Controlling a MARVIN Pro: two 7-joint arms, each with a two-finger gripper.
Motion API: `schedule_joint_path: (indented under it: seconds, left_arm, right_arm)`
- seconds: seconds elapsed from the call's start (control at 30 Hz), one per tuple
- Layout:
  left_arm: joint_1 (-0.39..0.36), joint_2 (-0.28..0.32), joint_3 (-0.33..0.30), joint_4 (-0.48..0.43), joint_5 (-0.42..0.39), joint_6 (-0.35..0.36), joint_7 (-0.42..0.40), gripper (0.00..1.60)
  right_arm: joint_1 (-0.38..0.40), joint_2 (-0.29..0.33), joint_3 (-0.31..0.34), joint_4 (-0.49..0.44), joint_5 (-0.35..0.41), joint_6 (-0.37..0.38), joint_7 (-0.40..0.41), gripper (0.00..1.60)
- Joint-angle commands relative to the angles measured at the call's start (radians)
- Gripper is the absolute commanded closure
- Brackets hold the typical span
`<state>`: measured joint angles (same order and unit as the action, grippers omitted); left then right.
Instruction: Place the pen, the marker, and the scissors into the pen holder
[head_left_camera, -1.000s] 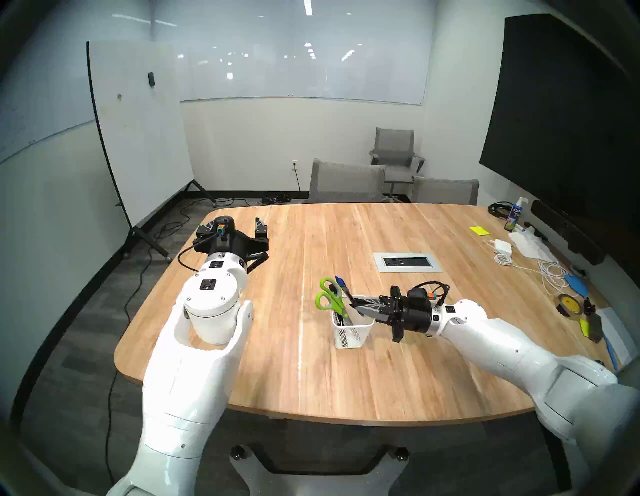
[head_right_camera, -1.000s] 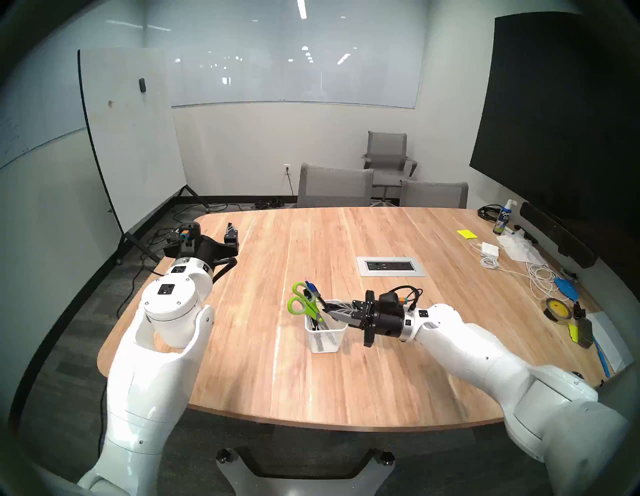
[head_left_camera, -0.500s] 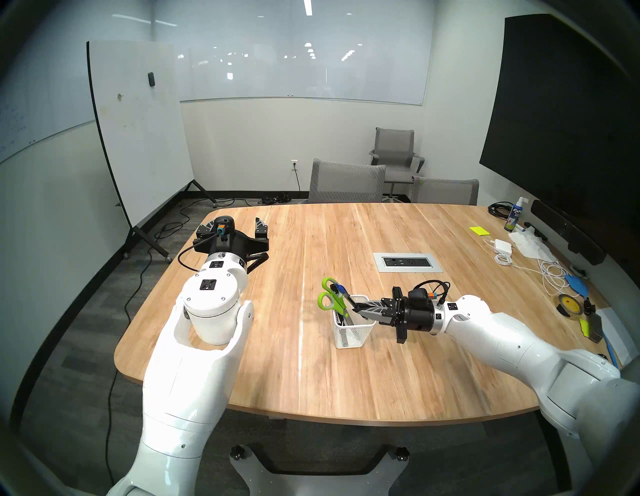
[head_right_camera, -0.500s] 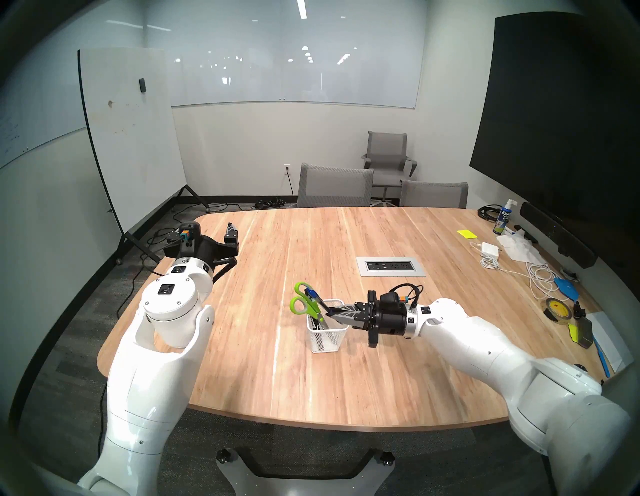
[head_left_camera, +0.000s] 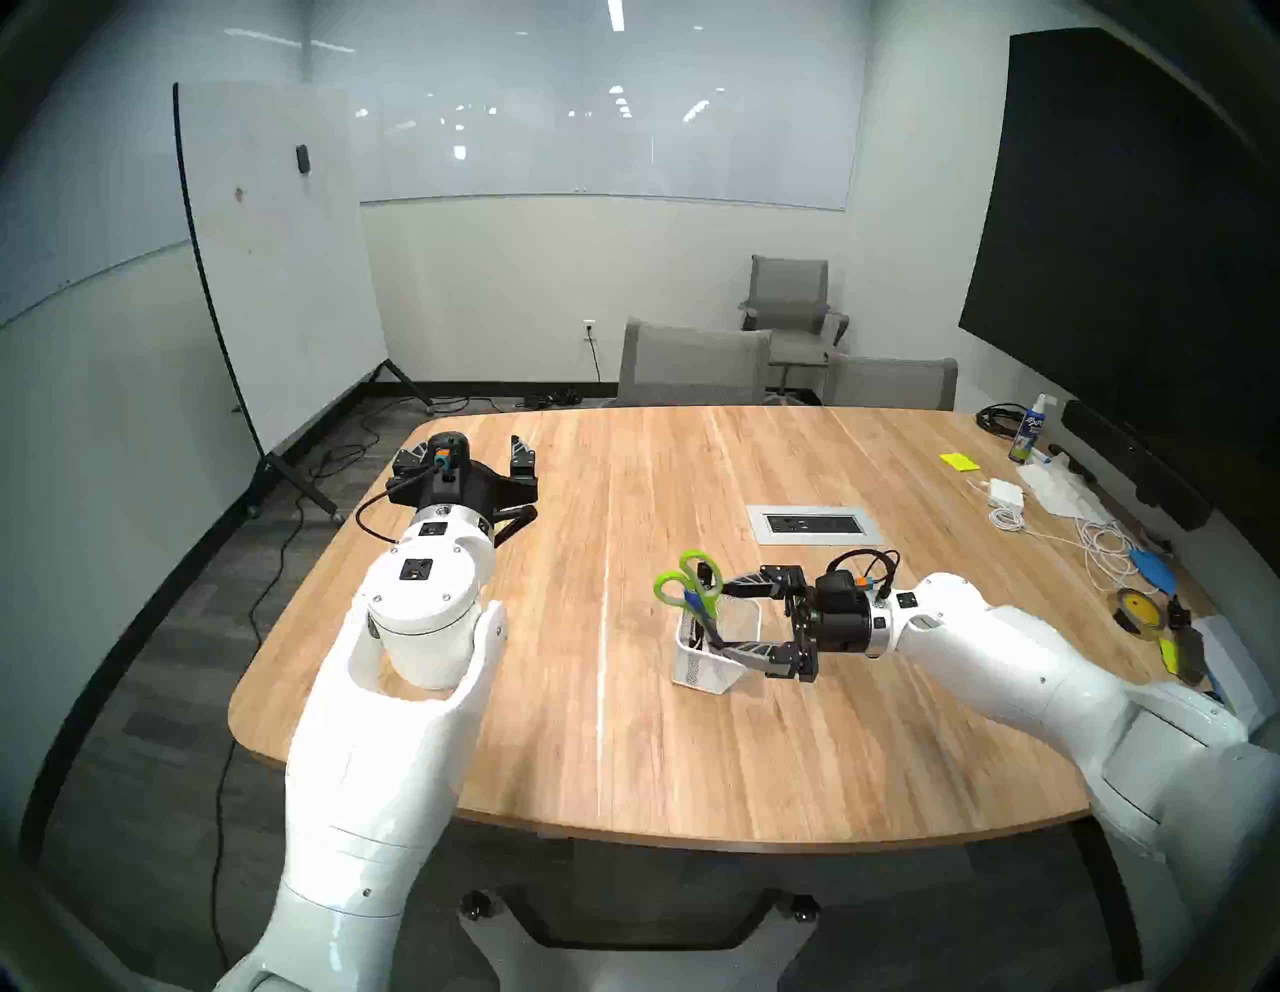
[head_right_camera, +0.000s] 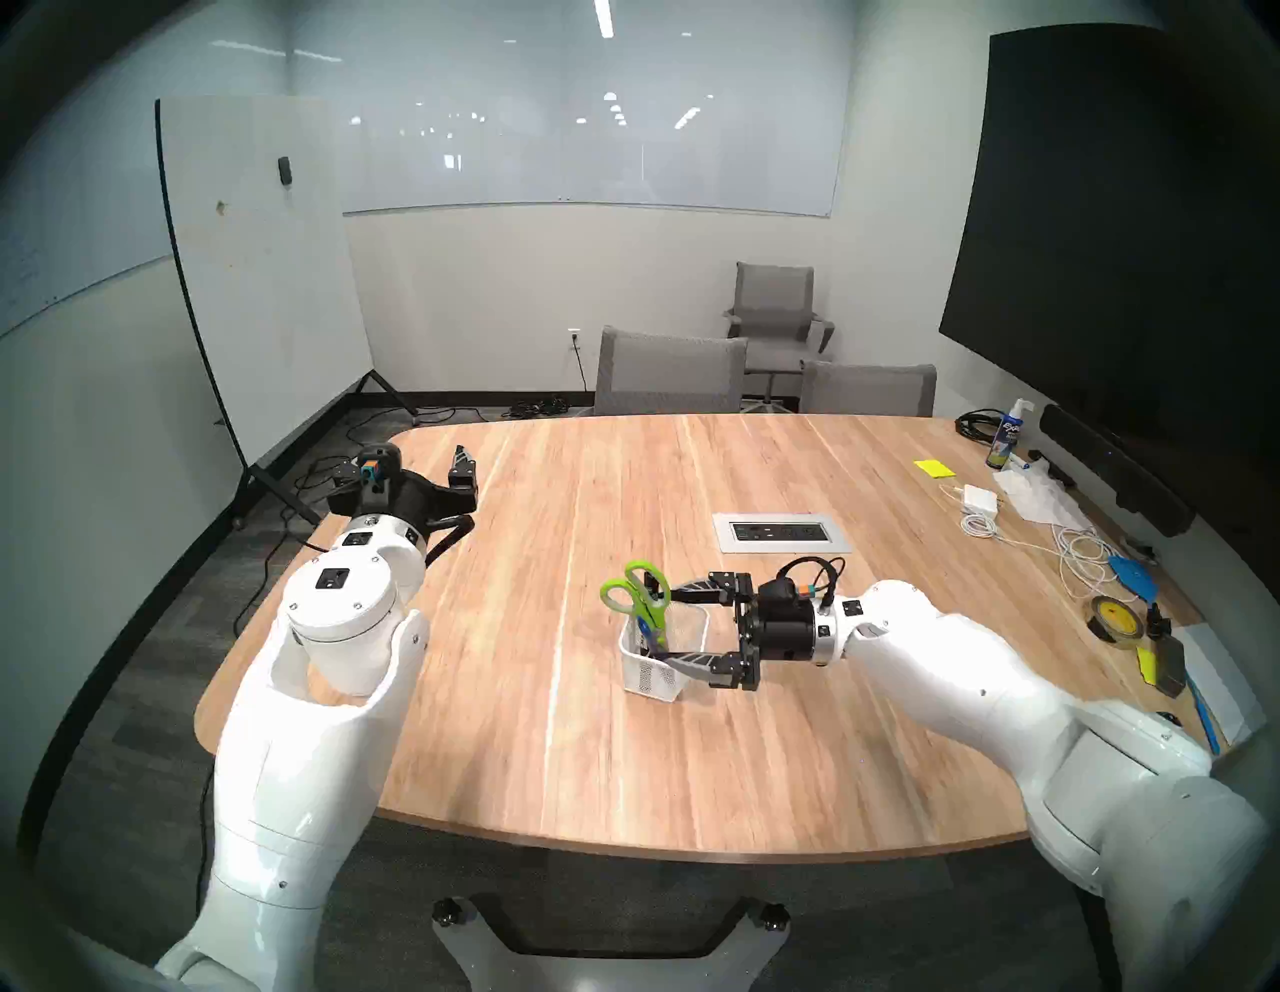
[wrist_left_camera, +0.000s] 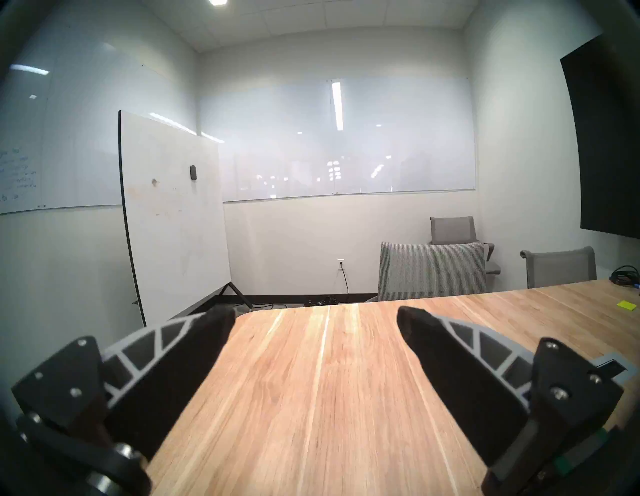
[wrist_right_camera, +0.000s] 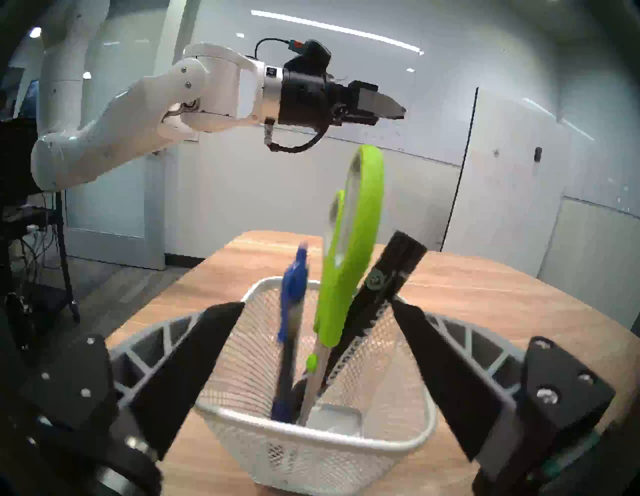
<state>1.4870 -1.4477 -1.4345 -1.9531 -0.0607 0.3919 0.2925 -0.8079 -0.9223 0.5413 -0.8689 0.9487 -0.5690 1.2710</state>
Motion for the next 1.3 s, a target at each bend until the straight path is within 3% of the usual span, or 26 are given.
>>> schedule_joint_path:
  seconds: [0.0,0.27,0.57,0.83,1.27]
  left_arm:
    - [-0.009,-0.002,0.000,-0.025,-0.001,-0.007,-0.001,0.00]
    - [-0.010,-0.002,0.000,-0.025,-0.001,-0.007,-0.002,0.00]
    - [-0.009,-0.002,0.000,-0.025,-0.001,-0.007,-0.002,0.00]
    - [-0.009,-0.003,0.000,-0.025,0.000,-0.007,-0.002,0.00]
    - [-0.009,-0.003,-0.001,-0.025,0.000,-0.007,-0.003,0.00]
  right_arm:
    - [0.032,-0.001,0.008,-0.032,0.005,-0.006,0.040,0.00]
    - [0.059,0.014,0.026,-0.073,0.002,-0.002,0.007,0.00]
    - [0.017,0.052,0.068,-0.125,0.061,-0.014,-0.010,0.00]
    - [-0.026,0.063,0.132,-0.094,0.177,-0.004,-0.044,0.00]
    - [-0.025,0.074,0.154,-0.067,0.194,0.044,-0.085,0.00]
